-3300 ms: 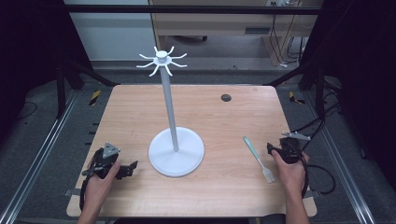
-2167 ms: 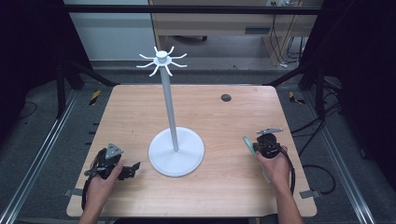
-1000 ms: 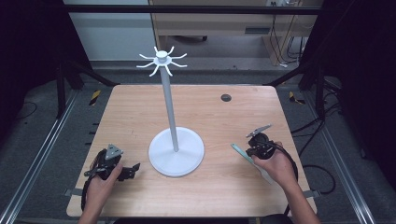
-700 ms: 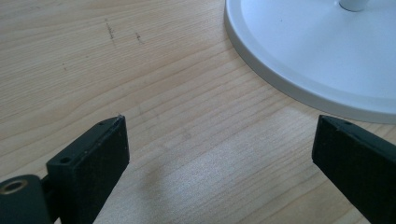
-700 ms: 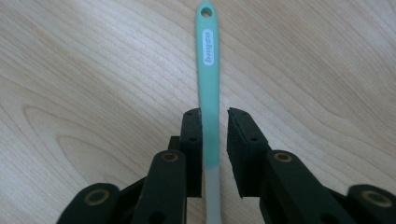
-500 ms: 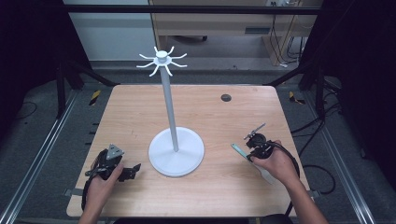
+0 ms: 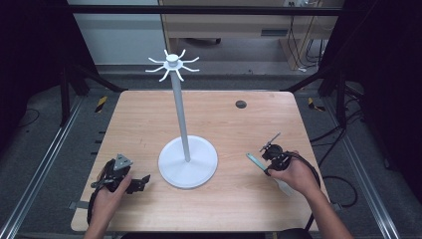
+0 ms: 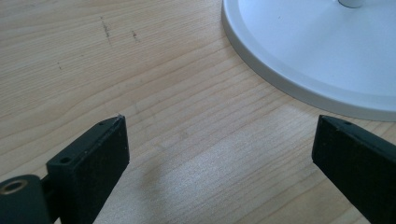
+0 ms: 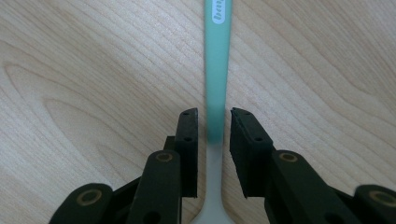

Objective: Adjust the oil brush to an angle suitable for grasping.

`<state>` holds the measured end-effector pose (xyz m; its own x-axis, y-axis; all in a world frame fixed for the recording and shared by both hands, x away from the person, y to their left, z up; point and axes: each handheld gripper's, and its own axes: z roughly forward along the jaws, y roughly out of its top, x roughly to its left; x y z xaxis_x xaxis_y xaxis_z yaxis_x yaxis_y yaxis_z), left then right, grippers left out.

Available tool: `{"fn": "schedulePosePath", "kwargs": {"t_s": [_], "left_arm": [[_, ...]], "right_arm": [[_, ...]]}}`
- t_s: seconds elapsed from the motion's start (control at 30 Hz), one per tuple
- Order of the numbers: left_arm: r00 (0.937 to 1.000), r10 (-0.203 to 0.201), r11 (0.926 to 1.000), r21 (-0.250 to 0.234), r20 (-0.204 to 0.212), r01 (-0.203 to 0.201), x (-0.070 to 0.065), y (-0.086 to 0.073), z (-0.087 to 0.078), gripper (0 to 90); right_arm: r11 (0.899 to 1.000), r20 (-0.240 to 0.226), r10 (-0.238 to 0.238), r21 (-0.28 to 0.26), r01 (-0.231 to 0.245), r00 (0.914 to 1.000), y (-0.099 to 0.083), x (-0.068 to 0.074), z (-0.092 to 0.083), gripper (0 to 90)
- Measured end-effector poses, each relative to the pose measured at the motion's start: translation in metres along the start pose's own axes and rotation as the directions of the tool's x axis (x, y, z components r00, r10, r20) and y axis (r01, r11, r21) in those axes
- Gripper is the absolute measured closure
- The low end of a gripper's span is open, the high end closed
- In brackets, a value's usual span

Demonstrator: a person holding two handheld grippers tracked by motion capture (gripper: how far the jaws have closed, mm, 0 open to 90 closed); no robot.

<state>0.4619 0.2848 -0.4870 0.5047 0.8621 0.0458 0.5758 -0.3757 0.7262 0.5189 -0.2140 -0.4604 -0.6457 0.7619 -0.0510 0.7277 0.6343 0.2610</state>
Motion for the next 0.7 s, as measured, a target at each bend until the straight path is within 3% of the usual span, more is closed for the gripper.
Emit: {"fn": "schedulePosePath", "kwargs": {"t_s": [0.1,0.2,0.6,0.63,0.7], "left_arm": [[1.0000,0.001,1.0000,0.001,0.001,-0.001,-0.0002,0.0001,-0.0003,3.6],[1.0000,0.000,1.0000,-0.001,0.001,0.000,-0.0001,0.0000,-0.0003,3.6],[1.0000,0.001,1.0000,-0.001,0.001,-0.001,-0.0003,0.0001,-0.0005,3.6],[1.0000,0.001,1.0000,-0.001,0.002,-0.001,-0.0003,0.0001,-0.0005,3.6],[1.0000,0.001,1.0000,-0.001,0.002,-0.001,-0.0004,0.0001,-0.0004,3.6]], "right_arm": [[1.000,0.005,-0.017,0.003,0.017,0.9998,-0.0003,-0.0008,0.0022,74.5],[1.000,-0.004,0.006,0.008,-0.006,1.0000,0.0001,-0.0003,0.0020,75.7],[1.000,-0.012,-0.005,0.025,0.005,0.9999,0.0011,-0.0021,0.0047,78.8],[0.999,-0.008,-0.037,0.017,0.037,0.9993,0.0002,-0.0044,0.0056,79.1],[0.999,-0.008,-0.029,0.020,0.029,0.9995,-0.0004,-0.0046,0.0062,80.0]]}}
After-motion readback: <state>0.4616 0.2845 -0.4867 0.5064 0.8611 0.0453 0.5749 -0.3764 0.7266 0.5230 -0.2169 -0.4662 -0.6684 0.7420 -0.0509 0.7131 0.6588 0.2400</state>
